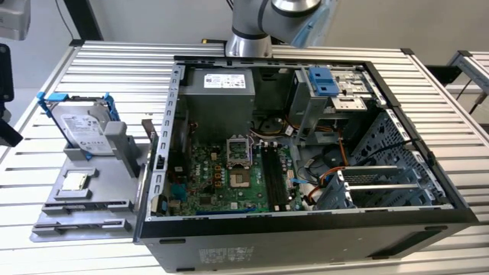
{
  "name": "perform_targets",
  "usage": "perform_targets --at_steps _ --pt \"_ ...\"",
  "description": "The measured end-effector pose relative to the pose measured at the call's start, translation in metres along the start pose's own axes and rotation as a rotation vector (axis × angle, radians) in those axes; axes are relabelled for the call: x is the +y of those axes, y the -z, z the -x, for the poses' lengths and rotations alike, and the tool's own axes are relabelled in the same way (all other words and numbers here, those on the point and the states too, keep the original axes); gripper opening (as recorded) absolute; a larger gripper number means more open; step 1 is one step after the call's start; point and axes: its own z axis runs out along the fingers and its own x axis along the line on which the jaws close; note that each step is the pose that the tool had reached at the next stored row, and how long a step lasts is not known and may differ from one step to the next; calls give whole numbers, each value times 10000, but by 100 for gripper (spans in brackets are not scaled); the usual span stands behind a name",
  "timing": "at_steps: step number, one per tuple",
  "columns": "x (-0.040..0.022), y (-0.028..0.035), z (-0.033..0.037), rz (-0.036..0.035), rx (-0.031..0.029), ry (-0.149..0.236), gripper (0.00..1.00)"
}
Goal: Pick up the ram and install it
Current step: 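Pick up the ram and move it above insertion slot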
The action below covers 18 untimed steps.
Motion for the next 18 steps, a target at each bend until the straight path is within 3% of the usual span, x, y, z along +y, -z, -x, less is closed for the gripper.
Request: perform_targets --at_steps 14,18 --pt "0 -7 -1 163 -67 2851 0" --pt "0 -7 -1 174 -70 3028 0"
